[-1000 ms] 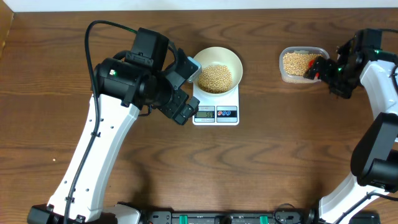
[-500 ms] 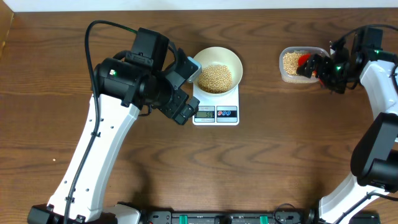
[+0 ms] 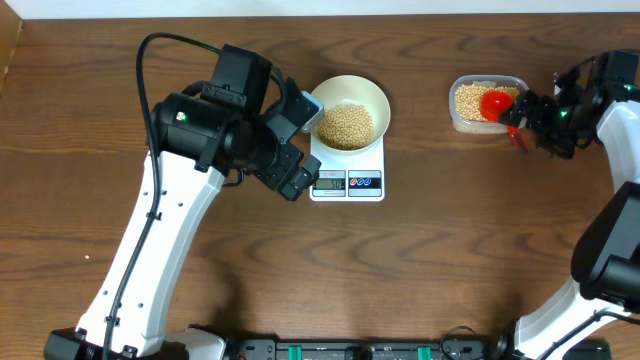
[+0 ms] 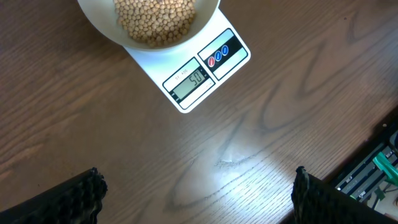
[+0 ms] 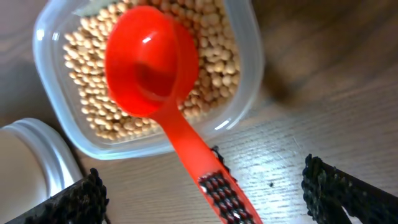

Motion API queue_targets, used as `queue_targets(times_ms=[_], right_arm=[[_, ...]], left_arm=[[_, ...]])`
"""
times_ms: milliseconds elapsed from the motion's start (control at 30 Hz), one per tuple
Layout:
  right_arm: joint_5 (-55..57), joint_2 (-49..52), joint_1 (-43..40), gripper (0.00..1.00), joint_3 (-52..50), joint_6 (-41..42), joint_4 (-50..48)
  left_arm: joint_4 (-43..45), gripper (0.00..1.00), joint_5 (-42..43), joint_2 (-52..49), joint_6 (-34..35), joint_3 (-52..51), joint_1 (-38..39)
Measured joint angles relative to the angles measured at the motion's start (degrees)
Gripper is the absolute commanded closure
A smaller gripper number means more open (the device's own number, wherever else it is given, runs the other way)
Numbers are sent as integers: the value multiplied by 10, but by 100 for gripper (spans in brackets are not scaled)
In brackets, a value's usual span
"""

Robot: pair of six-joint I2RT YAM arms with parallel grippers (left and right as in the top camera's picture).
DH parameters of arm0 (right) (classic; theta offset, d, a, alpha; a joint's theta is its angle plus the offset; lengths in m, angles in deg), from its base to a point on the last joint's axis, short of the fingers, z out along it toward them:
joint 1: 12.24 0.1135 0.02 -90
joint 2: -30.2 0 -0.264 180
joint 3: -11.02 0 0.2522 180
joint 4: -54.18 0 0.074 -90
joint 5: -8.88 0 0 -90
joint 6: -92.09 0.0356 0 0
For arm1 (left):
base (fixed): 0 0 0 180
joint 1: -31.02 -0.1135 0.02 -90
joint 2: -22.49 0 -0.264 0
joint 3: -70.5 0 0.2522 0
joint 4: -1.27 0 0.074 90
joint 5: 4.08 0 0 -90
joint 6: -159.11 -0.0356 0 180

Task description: Scoop item into bowl and weigh 50g on scale

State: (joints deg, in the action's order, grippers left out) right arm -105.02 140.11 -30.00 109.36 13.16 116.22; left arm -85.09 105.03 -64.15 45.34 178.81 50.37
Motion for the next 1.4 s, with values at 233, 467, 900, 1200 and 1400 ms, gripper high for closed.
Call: queue_targets(times_ms=[233, 467, 900, 1200, 1400], right_arm=[[-10, -42, 0, 1, 0, 0, -1], [-16, -132, 0, 1, 0, -9, -2], [-23, -299, 0, 1, 0, -26, 5], [-23, -315, -1, 1, 0, -27, 71], [-24, -315, -5, 1, 0, -28, 152]], left_arm=[[0, 2, 0, 0, 0, 0, 0], [0, 2, 0, 0, 0, 0, 0], [0, 2, 0, 0, 0, 0, 0], [0, 2, 0, 0, 0, 0, 0], [0, 2, 0, 0, 0, 0, 0]])
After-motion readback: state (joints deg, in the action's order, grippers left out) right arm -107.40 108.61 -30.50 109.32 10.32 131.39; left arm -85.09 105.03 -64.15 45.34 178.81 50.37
